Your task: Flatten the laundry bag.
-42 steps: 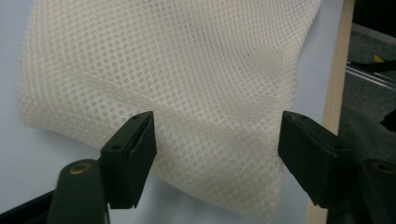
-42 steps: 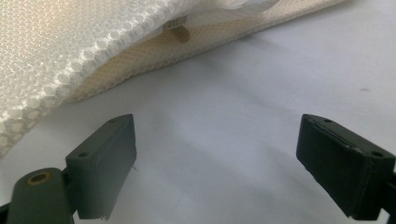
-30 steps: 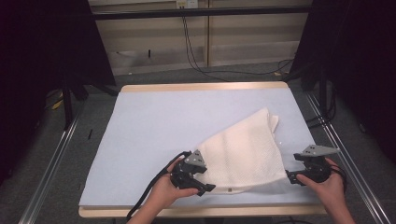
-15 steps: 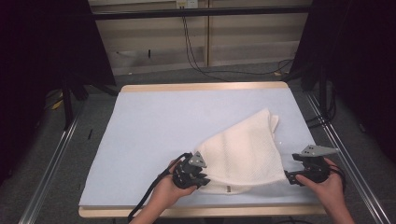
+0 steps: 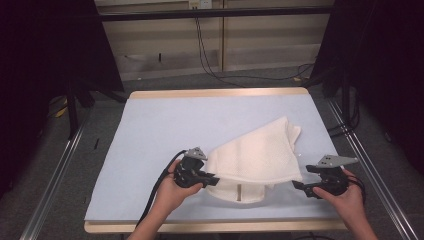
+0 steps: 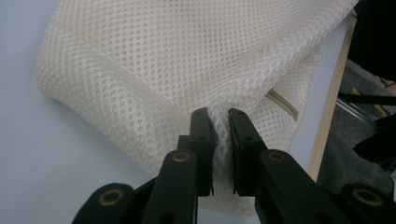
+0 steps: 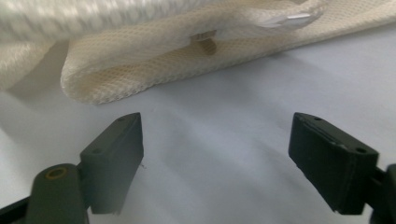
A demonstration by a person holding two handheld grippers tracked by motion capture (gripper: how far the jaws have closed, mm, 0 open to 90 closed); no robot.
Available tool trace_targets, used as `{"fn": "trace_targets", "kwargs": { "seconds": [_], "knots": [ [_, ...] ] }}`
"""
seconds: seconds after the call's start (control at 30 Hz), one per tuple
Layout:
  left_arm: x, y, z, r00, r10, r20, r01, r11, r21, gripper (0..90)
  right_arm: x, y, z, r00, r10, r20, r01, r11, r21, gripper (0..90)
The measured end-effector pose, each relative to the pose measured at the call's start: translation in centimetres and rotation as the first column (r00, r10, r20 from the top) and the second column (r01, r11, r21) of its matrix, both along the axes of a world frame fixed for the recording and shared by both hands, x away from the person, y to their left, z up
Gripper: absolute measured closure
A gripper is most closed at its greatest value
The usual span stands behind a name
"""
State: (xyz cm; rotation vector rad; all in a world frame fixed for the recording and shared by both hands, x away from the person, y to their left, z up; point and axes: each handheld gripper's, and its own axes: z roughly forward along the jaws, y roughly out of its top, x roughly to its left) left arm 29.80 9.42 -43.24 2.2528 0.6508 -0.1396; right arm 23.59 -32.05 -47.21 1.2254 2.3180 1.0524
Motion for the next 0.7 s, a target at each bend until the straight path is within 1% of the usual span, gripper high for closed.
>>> {"fn": "trace_targets", "kwargs": {
  "seconds": [0.03,0.1,0.13,0.17,0.2,0.23,0.27,0.33,0.37,0.47,0.5,0.53,0.63,0.7],
  "knots": [
    [0.3,0.3,0.3,0.9996,0.025,-0.013,-0.026,0.9995,-0.017,81.9,0.0,0.2,0.0,1.0000,0.008,-0.002,-0.008,1.000,0.001,22.8],
    [0.5,0.5,0.5,0.9995,0.027,-0.017,-0.028,0.9993,-0.026,82.1,0.1,0.6,0.2,0.9995,0.033,0.004,-0.033,0.999,0.004,26.3],
    [0.5,0.5,0.5,0.9995,0.027,-0.017,-0.028,0.9993,-0.026,82.2,0.1,0.6,0.2,0.9995,0.033,0.004,-0.033,0.999,0.004,26.3],
    [0.5,0.5,0.6,0.9994,0.030,-0.014,-0.031,0.9992,-0.025,82.2,0.1,0.8,0.3,0.9990,0.043,0.006,-0.043,0.999,0.007,29.1],
    [0.5,0.5,0.7,0.9996,0.027,-0.012,-0.027,0.9994,-0.024,82.3,0.1,1.1,0.4,0.9982,0.059,0.012,-0.059,0.998,0.008,32.9],
    [0.5,0.5,0.9,0.9992,0.036,-0.016,-0.037,0.9990,-0.025,82.3,0.1,1.7,0.6,0.9956,0.091,0.024,-0.091,0.996,0.020,37.0],
    [0.6,0.5,0.9,0.9993,0.034,-0.015,-0.035,0.9989,-0.033,82.3,0.1,2.0,0.6,0.9937,0.110,0.023,-0.110,0.994,0.025,38.4],
    [0.6,0.5,0.9,0.9992,0.036,-0.018,-0.037,0.9991,-0.023,82.3,0.1,2.7,0.7,0.9908,0.134,0.016,-0.135,0.990,0.041,41.4],
    [0.6,0.4,0.9,0.9991,0.041,-0.012,-0.041,0.9989,-0.020,82.3,0.0,3.0,0.7,0.9894,0.144,0.016,-0.145,0.988,0.047,42.4],
    [0.6,0.4,0.9,0.9989,0.044,-0.013,-0.045,0.9988,-0.019,82.3,0.0,3.9,0.8,0.9858,0.167,0.011,-0.168,0.984,0.061,45.5],
    [0.6,0.4,0.9,0.9988,0.047,-0.012,-0.047,0.9986,-0.025,82.3,-0.1,4.1,0.8,0.9851,0.172,0.013,-0.172,0.983,0.060,46.1],
    [0.6,0.4,0.9,0.9988,0.047,-0.012,-0.047,0.9986,-0.025,82.3,-0.1,4.1,0.8,0.9851,0.172,0.013,-0.172,0.983,0.060,46.1],
    [0.7,0.3,0.9,0.9991,0.040,-0.013,-0.040,0.9988,-0.026,82.3,-0.2,4.8,0.8,0.9843,0.176,0.011,-0.176,0.981,0.082,47.4],
    [0.6,0.3,0.9,0.9991,0.040,-0.012,-0.041,0.9988,-0.029,82.3,-0.2,5.0,0.7,0.9845,0.175,0.008,-0.175,0.981,0.081,49.0]
  ]
}}
